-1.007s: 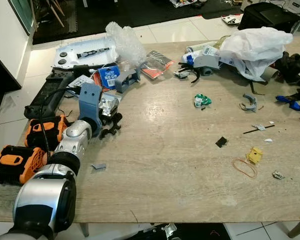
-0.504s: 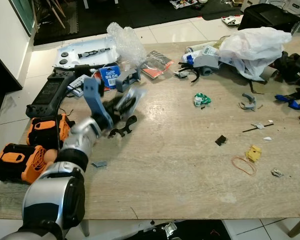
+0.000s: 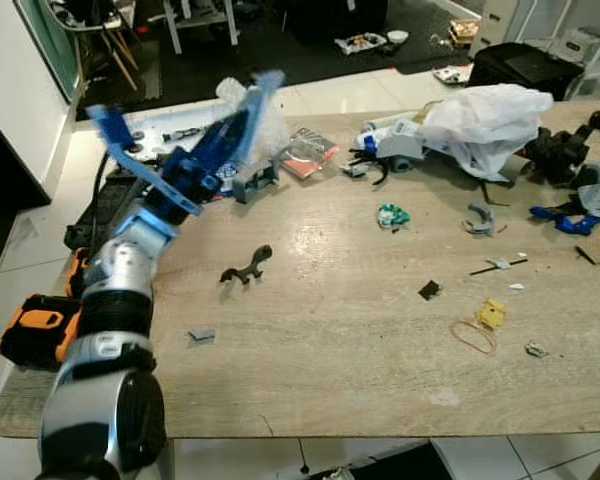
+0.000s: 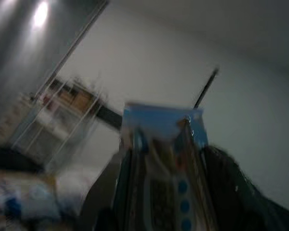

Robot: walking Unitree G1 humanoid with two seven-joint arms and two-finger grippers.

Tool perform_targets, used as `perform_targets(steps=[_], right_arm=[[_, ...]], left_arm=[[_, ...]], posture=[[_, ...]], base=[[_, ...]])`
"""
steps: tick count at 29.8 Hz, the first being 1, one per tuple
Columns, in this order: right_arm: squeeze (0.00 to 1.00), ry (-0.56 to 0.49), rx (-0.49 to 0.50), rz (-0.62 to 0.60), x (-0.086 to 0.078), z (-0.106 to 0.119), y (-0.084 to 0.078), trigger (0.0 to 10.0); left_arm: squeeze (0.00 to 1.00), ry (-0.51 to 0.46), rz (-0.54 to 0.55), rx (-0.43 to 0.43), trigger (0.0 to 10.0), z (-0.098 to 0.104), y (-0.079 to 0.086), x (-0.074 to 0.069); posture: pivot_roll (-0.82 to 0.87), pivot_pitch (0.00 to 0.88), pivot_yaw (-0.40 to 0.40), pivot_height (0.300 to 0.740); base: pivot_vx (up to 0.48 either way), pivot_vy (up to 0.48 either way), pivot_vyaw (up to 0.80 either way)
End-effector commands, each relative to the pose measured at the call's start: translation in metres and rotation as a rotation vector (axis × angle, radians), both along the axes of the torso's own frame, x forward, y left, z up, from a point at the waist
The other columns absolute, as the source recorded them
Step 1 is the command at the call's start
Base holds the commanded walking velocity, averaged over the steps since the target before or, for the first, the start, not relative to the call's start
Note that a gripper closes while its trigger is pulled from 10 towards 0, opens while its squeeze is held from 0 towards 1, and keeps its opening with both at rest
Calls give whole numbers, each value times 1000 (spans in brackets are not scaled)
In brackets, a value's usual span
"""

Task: Picking trash to rubbish bin

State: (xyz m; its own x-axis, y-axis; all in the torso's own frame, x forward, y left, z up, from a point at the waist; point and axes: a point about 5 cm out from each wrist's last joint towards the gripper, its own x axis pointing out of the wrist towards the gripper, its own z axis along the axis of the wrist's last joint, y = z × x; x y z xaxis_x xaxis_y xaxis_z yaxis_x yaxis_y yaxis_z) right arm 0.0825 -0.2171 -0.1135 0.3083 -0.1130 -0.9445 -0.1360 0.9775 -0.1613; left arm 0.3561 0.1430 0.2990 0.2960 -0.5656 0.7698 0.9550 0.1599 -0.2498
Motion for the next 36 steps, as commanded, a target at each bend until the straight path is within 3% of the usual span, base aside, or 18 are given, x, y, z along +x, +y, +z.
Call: perform_targets(steps=[1, 3, 4, 5, 11, 21, 29, 36], right_arm=[[0, -47, 18, 13, 19, 2, 10, 10000], [0, -50, 23, 20, 22, 3, 13, 10000], [0, -50, 23, 20, 22, 3, 13, 10000], [0, -50, 27, 31, 25, 3, 15, 10000], [0, -52, 25, 65, 30, 4, 16, 10000], [0, -60, 7, 96, 40, 8, 11, 10000], [0, -55, 10, 112, 41, 8, 13, 10000], [0, -52, 17, 126, 42, 7, 17, 10000]], left_arm=[[0, 11, -15, -15, 10000, -2, 0, -3], [0, 74, -28, -31, 10000, -21, -7, -7], [0, 74, -28, -31, 10000, -21, -7, -7], [0, 134, -50, -47, 10000, -39, -15, -15], [0, 207, -82, -22, 10000, -62, -29, -34], [0, 227, -91, -30, 10000, -62, -31, -48], [0, 265, -109, -33, 10000, -69, -44, -63], [0, 280, -101, -22, 10000, -71, -44, -65]], posture=[[-242, 173, 118, 740], [-227, 159, 113, 740], [-227, 159, 113, 740], [-213, 140, 106, 740], [-190, 117, 85, 740], [-174, 95, 73, 740], [-160, 91, 70, 740], [-150, 92, 67, 740]], base=[[0, 0, 0], [0, 0, 0], [0, 0, 0], [0, 0, 0], [0, 0, 0], [-160, 0, 0], [-292, 0, 0], [-298, 0, 0]])
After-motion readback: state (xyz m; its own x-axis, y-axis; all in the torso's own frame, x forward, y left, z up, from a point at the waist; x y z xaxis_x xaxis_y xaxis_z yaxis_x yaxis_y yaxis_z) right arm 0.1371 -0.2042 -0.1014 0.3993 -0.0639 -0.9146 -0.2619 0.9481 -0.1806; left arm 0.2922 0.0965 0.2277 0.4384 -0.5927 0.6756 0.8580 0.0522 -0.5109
